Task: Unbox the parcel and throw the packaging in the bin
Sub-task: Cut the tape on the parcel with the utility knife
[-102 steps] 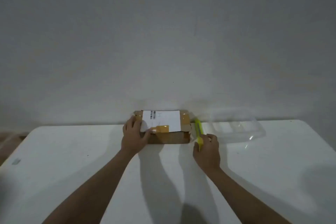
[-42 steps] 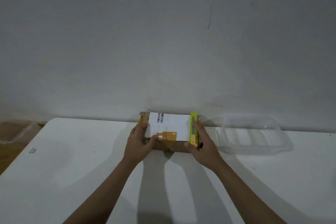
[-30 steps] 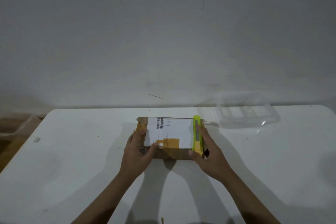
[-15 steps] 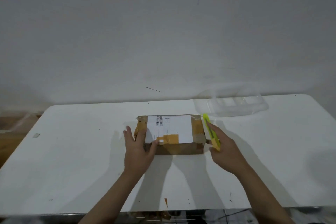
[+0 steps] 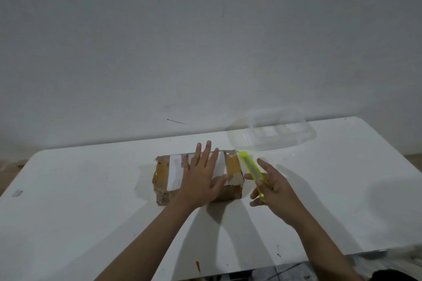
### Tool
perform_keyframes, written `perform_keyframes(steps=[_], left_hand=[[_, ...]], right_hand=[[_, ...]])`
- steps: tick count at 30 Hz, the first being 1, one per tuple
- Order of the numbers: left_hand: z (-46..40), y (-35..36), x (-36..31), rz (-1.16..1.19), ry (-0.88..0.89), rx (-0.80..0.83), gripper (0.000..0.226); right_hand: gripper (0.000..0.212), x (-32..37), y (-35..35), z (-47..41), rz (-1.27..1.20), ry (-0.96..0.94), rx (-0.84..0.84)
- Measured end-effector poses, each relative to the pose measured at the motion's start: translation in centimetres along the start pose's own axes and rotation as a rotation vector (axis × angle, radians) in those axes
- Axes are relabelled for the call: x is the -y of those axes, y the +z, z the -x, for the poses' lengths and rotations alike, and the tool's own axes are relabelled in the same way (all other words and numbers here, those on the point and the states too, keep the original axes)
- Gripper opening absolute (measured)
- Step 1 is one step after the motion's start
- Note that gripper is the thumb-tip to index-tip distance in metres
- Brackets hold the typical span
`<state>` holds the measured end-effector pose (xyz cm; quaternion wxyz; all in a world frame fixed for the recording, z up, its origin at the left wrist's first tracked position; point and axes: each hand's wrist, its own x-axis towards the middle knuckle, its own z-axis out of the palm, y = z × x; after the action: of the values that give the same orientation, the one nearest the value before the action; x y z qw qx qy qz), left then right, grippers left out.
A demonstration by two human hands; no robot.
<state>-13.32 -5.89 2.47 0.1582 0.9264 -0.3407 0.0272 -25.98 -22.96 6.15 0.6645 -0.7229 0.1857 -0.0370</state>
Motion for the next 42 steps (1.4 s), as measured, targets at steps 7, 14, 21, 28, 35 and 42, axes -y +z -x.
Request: perform_keyframes(steps=[7, 14, 21, 28, 35, 42], left_hand=[[-0.3, 1.2, 0.6, -0.048, 0.014, 0.063, 0.076], [-0.2, 1.2, 0.7, -0.034, 0.022, 0.069, 0.077], [0.0, 0.9, 0.5, -0.049, 0.049, 0.068, 0.087], [0.1, 0.8, 0.5, -0.052, 0.051, 0.066, 0.089], [0.1, 0.8, 0.6, -0.051, 0.056, 0.076, 0.093], [0.0, 0.9, 0.7, -0.051, 0.058, 0.073, 0.093]], right_hand=[[0.032, -0.9, 0.0, -0.5, -0.019, -0.012, -0.181], [0.03, -1.4, -0.3, -1.0, 0.058, 0.003, -0.242], [0.022, -0.9, -0.6, -1.2, 0.131, 0.11, -0.079], [0.023, 0.0, -1.0, -1.9, 0.144, 0.092, -0.136], [0.03, 0.2, -1.6, -2.4, 0.261, 0.084, -0.135], [0.031, 1.1, -1.8, -2.6, 0.3, 0.082, -0.136]])
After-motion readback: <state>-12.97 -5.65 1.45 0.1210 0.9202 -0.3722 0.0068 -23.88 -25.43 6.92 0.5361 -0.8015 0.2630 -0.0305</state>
